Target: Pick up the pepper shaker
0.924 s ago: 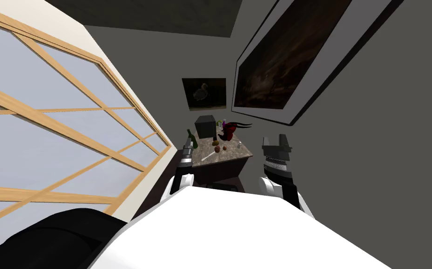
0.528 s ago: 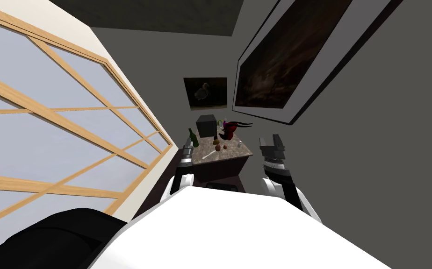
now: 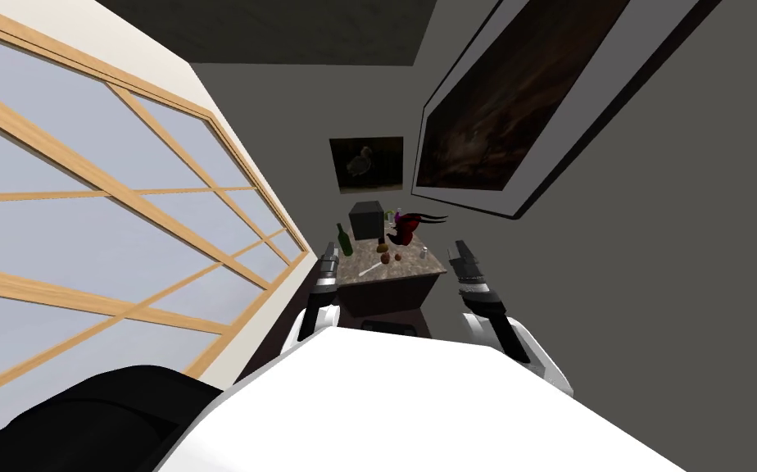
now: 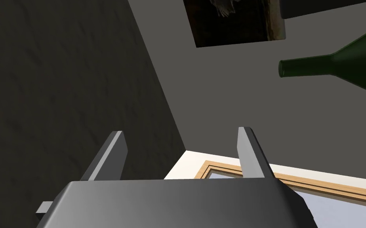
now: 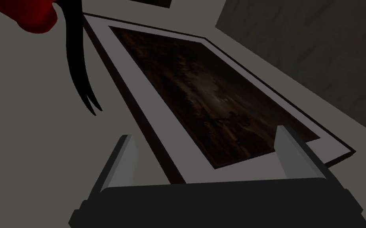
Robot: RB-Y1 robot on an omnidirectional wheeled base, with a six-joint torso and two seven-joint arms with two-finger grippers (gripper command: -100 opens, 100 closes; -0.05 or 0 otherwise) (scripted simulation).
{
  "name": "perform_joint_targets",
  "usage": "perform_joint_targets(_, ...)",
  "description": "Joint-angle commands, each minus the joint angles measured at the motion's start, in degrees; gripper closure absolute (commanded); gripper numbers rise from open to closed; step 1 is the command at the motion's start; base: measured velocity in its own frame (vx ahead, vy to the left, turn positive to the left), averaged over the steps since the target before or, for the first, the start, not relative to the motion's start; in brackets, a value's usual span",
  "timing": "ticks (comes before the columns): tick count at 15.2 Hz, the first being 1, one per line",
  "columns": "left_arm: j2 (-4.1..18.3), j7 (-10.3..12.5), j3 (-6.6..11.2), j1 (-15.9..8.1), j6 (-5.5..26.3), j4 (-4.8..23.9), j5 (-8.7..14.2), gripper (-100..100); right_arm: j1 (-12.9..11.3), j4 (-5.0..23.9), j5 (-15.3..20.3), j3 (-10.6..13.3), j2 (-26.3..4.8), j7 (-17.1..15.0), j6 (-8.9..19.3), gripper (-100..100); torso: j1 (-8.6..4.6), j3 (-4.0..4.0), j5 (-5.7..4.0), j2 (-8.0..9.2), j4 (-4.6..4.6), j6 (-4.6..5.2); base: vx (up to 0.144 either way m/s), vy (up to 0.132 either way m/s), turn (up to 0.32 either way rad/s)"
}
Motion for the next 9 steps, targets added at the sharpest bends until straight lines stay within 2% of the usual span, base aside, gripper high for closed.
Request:
perform_joint_targets(1, 0.0, 0.0, 0.00, 0.0, 0.0, 0.0, 0.0, 0, -1.1, 2.1, 1.2, -0.1, -1.9, 1.4, 1.2, -100, 0.00, 0.00, 0.00, 0.00, 0.00, 0.00, -0.010, 0.016, 0.062)
perform_joint_targets(5, 0.0, 0.0, 0.00, 0.0, 0.0, 0.0, 0.0, 0, -3.7, 8.3, 5.0, -0.2, -6.5, 5.7, 3.8, -100, 0.05, -0.05, 0.01, -0.09, -0.02, -0.02, -0.004, 0.031, 0.121)
perform_joint_targets(6, 0.0, 0.0, 0.00, 0.0, 0.0, 0.0, 0.0, 0, -3.7, 8.6, 5.0, -0.2, -6.5, 5.7, 3.8, -100, 0.07, -0.06, 0.01, -0.11, -0.03, -0.02, 0.005, 0.035, 0.075)
perform_joint_targets(7, 0.0, 0.0, 0.00, 0.0, 0.0, 0.0, 0.0, 0, -4.4, 10.4, 6.0, -0.3, -7.6, 6.9, 4.4, -100, 0.08, -0.07, 0.01, -0.12, -0.03, -0.01, 0.004, 0.032, 0.081)
perform_joint_targets(8, 0.0, 0.0, 0.00, 0.0, 0.0, 0.0, 0.0, 0, -4.4, 10.4, 6.0, -0.3, -7.6, 6.9, 4.4, -100, 0.08, -0.07, 0.02, -0.11, -0.03, -0.01, 0.005, 0.024, 0.059)
perform_joint_targets(9, 0.0, 0.0, 0.00, 0.0, 0.0, 0.0, 0.0, 0, -5.1, 12.2, 7.0, -0.4, -8.5, 8.0, 5.1, -100, 0.05, -0.07, 0.01, -0.11, -0.03, 0.00, 0.007, 0.022, 0.063)
